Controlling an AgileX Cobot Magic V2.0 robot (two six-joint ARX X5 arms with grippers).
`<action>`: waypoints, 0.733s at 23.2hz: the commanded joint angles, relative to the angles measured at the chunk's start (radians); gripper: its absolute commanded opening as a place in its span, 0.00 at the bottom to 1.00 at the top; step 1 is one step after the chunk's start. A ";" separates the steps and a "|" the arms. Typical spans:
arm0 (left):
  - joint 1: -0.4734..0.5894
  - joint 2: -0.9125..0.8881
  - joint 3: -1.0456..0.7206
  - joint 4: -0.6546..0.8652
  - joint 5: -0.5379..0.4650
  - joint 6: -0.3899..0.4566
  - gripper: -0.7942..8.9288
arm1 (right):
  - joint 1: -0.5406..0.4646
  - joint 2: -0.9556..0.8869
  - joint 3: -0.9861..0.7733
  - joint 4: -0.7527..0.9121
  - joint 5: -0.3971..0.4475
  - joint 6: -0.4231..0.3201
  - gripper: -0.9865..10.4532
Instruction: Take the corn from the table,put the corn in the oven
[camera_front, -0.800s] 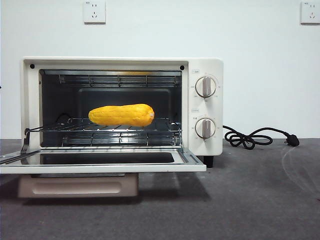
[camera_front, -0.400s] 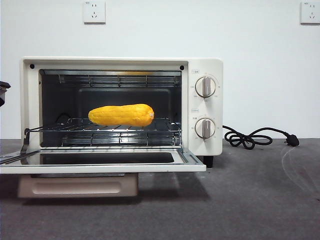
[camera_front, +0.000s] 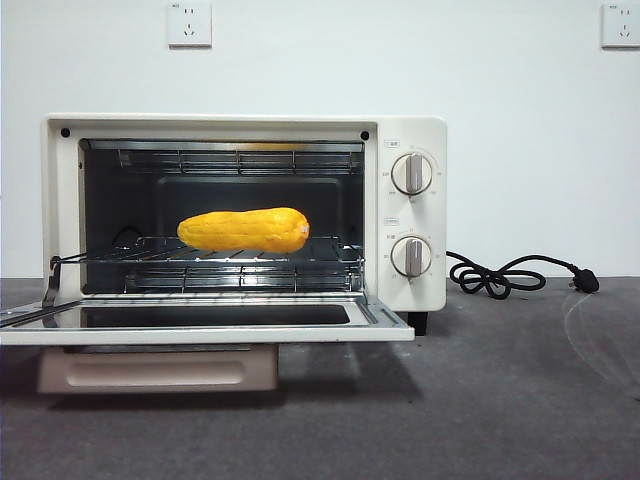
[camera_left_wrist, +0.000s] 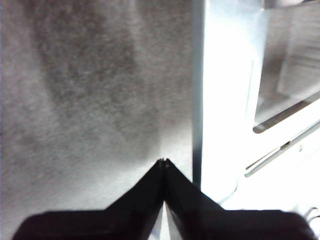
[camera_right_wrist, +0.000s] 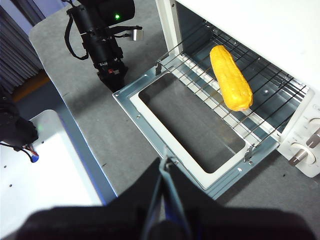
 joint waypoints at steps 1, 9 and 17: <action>-0.005 0.000 -0.007 -0.001 0.123 0.036 0.07 | -0.001 0.004 -0.001 0.000 -0.001 -0.007 0.08; 0.011 -0.076 -0.007 0.019 0.244 0.045 0.07 | -0.001 0.004 -0.001 -0.022 -0.001 -0.007 0.08; 0.106 -0.231 -0.005 0.081 0.387 0.013 0.07 | -0.001 0.004 -0.001 -0.021 -0.002 -0.007 0.08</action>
